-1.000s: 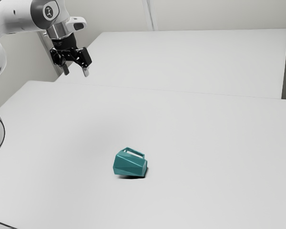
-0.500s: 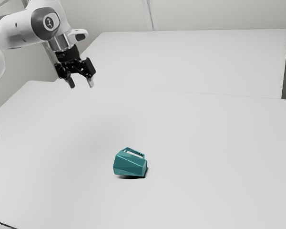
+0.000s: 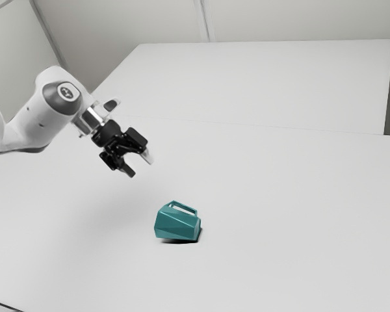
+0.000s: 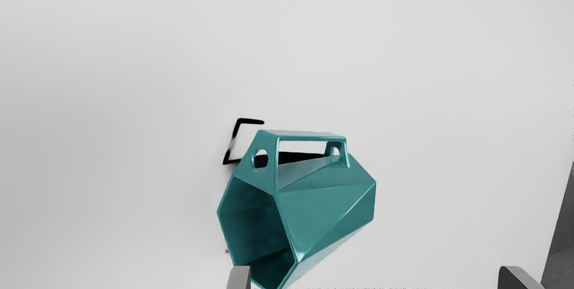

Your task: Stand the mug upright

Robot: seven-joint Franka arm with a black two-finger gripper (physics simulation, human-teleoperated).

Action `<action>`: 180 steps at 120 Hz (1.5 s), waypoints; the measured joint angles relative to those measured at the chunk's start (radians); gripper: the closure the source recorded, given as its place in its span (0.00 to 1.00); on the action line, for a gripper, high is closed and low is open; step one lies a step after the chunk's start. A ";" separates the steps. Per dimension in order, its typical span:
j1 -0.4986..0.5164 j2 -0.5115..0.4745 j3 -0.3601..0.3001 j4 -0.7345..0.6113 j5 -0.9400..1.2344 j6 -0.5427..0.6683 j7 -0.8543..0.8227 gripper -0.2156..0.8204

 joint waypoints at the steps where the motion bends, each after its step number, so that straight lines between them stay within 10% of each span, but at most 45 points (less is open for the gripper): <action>1: 0.001 -0.001 0.000 -0.007 -0.003 0.002 0.005 0.21; 128: 0.001 0.098 -0.071 -0.220 -0.327 0.059 0.526 0.21; 155: 0.004 0.097 -0.070 -0.220 -0.357 0.056 0.567 0.70; 180: 0.007 0.089 -0.070 -0.217 -0.361 0.056 0.590 0.88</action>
